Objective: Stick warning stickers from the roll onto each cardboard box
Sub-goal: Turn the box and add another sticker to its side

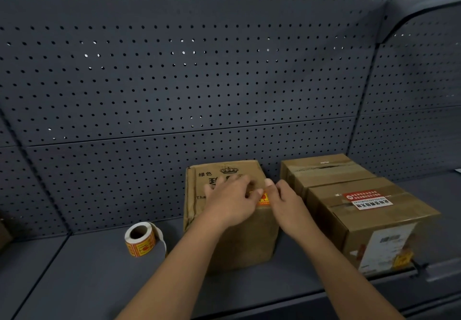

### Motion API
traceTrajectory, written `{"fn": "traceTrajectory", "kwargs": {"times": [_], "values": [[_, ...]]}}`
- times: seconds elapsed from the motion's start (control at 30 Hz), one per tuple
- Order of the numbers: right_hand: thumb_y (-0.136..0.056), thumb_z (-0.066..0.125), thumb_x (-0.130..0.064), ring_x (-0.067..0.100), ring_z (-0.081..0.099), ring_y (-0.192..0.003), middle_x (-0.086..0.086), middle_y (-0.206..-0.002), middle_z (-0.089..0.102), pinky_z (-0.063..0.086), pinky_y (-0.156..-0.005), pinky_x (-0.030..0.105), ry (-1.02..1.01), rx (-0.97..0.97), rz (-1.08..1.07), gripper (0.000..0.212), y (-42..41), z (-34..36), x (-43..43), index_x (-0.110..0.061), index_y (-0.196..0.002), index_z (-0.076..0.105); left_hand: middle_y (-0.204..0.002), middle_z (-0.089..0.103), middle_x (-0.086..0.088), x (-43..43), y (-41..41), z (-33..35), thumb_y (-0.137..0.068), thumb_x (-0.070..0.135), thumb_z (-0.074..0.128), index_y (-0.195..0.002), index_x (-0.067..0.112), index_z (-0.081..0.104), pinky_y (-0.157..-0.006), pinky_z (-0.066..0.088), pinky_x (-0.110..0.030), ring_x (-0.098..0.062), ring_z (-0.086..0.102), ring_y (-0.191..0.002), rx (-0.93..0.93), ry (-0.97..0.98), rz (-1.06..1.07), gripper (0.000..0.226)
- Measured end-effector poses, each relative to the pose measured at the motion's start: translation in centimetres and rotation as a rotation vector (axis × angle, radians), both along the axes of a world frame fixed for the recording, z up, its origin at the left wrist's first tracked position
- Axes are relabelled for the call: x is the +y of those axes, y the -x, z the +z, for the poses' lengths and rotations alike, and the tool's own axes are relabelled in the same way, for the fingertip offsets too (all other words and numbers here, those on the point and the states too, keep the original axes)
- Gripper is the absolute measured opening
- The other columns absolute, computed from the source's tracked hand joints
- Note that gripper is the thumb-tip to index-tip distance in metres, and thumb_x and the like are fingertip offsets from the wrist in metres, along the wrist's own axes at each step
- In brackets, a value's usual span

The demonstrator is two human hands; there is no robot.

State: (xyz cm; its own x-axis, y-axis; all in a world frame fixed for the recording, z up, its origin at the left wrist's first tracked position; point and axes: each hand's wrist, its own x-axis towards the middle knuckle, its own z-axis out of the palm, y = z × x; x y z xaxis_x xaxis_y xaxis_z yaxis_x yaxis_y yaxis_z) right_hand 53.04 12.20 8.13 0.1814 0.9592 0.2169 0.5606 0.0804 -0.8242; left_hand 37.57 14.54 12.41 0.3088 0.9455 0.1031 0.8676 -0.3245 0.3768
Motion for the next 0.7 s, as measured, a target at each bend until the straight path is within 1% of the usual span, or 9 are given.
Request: {"fn": "traceTrajectory", "kwargs": {"times": [0.07, 0.13, 0.2, 0.27, 0.33, 0.43, 0.5, 0.57, 0.7], "values": [[-0.105, 0.041, -0.057, 0.011, 0.055, -0.069, -0.003, -0.078, 0.057, 0.044, -0.062, 0.031, 0.022, 0.012, 0.056, 0.042, 0.0, 0.2, -0.6, -0.017, -0.097, 0.054, -0.145, 0.053, 0.012, 0.1, 0.5, 0.0, -0.103, 0.060, 0.039, -0.145, 0.042, 0.047, -0.112, 0.023, -0.056, -0.023, 0.037, -0.138, -0.008, -0.003, -0.010, 0.046], [-0.107, 0.041, -0.050, 0.011, 0.055, -0.070, -0.001, -0.081, 0.058, 0.045, -0.065, 0.033, 0.023, 0.045, 0.105, 0.036, -0.3, 0.0, -0.8, -0.018, -0.098, 0.054, -0.146, 0.052, 0.013, 0.1, 0.8, 0.0, -0.103, 0.061, 0.040, -0.145, 0.043, 0.047, -0.113, 0.022, -0.055, -0.023, 0.037, -0.139, -0.024, -0.002, -0.023, 0.046], [-0.110, 0.039, -0.042, 0.010, 0.053, -0.071, 0.000, -0.082, 0.056, 0.045, -0.067, 0.034, 0.006, 0.065, 0.112, 0.033, -0.6, -0.6, -0.7, -0.017, -0.096, 0.055, -0.145, 0.052, 0.013, 0.0, 0.9, 0.0, -0.101, 0.064, 0.042, -0.146, 0.045, 0.047, -0.116, 0.019, -0.058, -0.022, 0.036, -0.140, -0.043, 0.019, -0.041, 0.049], [-0.111, 0.038, -0.039, 0.008, 0.052, -0.070, -0.001, -0.081, 0.055, 0.043, -0.067, 0.032, 0.013, 0.049, 0.098, 0.032, -0.7, -0.5, -0.4, -0.018, -0.094, 0.055, -0.141, 0.054, 0.013, 0.0, 1.2, 0.2, -0.098, 0.070, 0.044, -0.147, 0.047, 0.046, -0.118, 0.018, -0.060, -0.021, 0.037, -0.139, -0.050, 0.051, -0.060, 0.055], [-0.111, 0.039, -0.038, 0.008, 0.051, -0.069, -0.002, -0.080, 0.054, 0.042, -0.065, 0.030, 0.030, 0.028, 0.087, 0.031, -0.6, -0.1, -0.1, -0.020, -0.092, 0.054, -0.138, 0.053, 0.011, 0.1, 1.3, 0.5, -0.097, 0.072, 0.044, -0.148, 0.048, 0.045, -0.115, 0.020, -0.057, -0.022, 0.037, -0.138, -0.032, 0.063, -0.070, 0.057], [-0.111, 0.039, -0.038, 0.011, 0.053, -0.071, -0.001, -0.082, 0.056, 0.041, -0.064, 0.030, 0.076, -0.029, 0.044, 0.029, -0.4, 0.6, 0.0, -0.022, -0.091, 0.054, -0.141, 0.051, 0.006, 0.2, 1.2, 0.8, -0.100, 0.066, 0.043, -0.150, 0.049, 0.042, -0.110, 0.021, -0.053, -0.025, 0.034, -0.140, -0.009, 0.090, -0.089, 0.053], [-0.109, 0.040, -0.046, 0.012, 0.054, -0.072, -0.001, -0.081, 0.057, 0.041, -0.064, 0.031, 0.104, -0.061, 0.029, 0.033, -0.3, 1.0, -0.2, -0.021, -0.093, 0.054, -0.144, 0.049, 0.004, 0.3, 0.9, 1.0, -0.102, 0.062, 0.043, -0.150, 0.049, 0.041, -0.110, 0.020, -0.054, -0.027, 0.032, -0.141, -0.005, 0.118, -0.092, 0.050], [-0.107, 0.042, -0.053, 0.012, 0.052, -0.069, -0.003, -0.078, 0.055, 0.038, -0.060, 0.030, 0.117, -0.090, 0.035, 0.036, -0.2, 1.2, -0.3, -0.022, -0.091, 0.052, -0.146, 0.049, 0.004, 0.4, 0.9, 1.2, -0.102, 0.060, 0.043, -0.149, 0.050, 0.043, -0.111, 0.019, -0.056, -0.028, 0.032, -0.141, -0.018, 0.140, -0.085, 0.048], [-0.109, 0.040, -0.045, 0.011, 0.049, -0.065, -0.003, -0.075, 0.052, 0.039, -0.060, 0.031, 0.082, -0.092, 0.040, 0.032, -0.2, 0.7, 0.0, -0.023, -0.088, 0.049, -0.152, 0.045, 0.004, 0.3, 1.0, 1.2, -0.104, 0.057, 0.043, -0.150, 0.048, 0.042, -0.115, 0.015, -0.057, -0.029, 0.028, -0.146, -0.024, 0.145, -0.087, 0.047]]}}
